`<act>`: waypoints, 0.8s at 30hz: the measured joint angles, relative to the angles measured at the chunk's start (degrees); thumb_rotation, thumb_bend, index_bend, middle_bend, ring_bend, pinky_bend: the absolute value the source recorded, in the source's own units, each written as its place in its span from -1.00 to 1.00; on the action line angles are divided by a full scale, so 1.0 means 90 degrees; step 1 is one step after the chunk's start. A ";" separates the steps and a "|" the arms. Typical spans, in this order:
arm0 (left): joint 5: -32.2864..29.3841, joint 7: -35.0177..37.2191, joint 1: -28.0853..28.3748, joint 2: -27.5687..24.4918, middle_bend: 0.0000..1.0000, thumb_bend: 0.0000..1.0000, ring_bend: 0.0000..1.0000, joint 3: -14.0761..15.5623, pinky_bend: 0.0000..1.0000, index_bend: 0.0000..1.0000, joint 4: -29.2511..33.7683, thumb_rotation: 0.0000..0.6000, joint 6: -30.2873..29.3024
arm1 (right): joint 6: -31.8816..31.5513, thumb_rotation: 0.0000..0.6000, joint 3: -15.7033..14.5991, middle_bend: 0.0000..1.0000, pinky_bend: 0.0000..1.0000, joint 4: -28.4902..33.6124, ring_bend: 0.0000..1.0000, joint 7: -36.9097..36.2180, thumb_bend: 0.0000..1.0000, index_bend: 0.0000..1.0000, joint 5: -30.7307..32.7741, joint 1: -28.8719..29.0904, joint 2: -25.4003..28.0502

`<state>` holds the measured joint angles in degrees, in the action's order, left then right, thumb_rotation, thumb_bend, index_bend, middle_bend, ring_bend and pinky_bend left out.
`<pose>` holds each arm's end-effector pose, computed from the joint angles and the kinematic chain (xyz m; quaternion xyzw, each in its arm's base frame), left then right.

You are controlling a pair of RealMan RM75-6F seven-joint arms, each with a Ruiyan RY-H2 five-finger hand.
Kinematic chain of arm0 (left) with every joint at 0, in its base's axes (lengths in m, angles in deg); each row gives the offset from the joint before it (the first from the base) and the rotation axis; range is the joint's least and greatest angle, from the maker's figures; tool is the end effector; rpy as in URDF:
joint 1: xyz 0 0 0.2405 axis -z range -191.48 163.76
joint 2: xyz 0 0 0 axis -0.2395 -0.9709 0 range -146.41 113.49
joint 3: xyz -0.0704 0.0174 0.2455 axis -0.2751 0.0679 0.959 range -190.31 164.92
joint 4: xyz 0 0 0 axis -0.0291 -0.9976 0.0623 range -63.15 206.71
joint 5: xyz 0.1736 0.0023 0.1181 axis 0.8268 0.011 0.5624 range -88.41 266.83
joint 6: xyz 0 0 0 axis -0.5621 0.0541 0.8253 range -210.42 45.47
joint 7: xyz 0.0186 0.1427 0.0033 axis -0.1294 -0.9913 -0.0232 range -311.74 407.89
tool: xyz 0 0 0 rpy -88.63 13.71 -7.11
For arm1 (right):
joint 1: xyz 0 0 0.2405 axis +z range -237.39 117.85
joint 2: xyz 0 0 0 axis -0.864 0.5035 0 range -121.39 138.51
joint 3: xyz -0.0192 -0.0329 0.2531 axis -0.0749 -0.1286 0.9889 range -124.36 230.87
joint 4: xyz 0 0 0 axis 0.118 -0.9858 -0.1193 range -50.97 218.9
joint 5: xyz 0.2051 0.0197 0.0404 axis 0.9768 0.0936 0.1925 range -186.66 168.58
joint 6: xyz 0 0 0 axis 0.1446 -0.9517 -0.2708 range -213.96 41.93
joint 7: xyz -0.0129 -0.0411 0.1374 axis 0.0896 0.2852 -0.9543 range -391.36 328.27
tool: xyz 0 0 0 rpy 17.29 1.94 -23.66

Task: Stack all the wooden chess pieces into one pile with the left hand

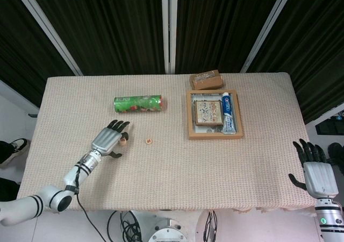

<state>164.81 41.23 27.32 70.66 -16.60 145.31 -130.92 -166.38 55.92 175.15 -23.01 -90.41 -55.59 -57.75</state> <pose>-0.2060 0.3443 -0.0182 -0.7931 -0.3574 -0.3049 0.3876 -0.3290 -0.1755 0.1415 0.6098 -0.3954 0.3078 0.6141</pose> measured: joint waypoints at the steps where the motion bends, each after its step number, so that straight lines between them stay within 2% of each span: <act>1: 0.0006 0.0009 0.0000 0.0001 -1.00 -0.85 -1.00 0.0002 -1.00 -0.23 -0.0004 1.00 -0.0002 | 0.0000 1.00 0.0000 -1.00 -1.00 0.0002 -1.00 0.0004 -0.66 -1.00 -0.0001 0.0001 0.0000; 14: 0.0015 0.0129 -0.0022 -0.0028 -1.00 -0.85 -1.00 -0.0006 -1.00 -0.25 0.0015 1.00 -0.0042 | 0.0006 1.00 -0.0004 -1.00 -1.00 0.0005 -1.00 0.0036 -0.66 -1.00 0.0006 0.0006 -0.0017; 24: 0.0206 0.0849 0.0009 0.0079 -0.98 -0.85 -1.00 -0.0211 -1.00 -0.35 0.0138 1.00 -0.0266 | 0.0021 1.00 0.0006 -1.00 -1.00 -0.0018 -1.00 0.0015 -0.65 -1.00 0.0026 0.0013 -0.0016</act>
<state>166.66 48.87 27.40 71.37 -18.50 146.55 -133.32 -166.19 55.97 174.99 -22.88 -90.17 -55.48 -57.89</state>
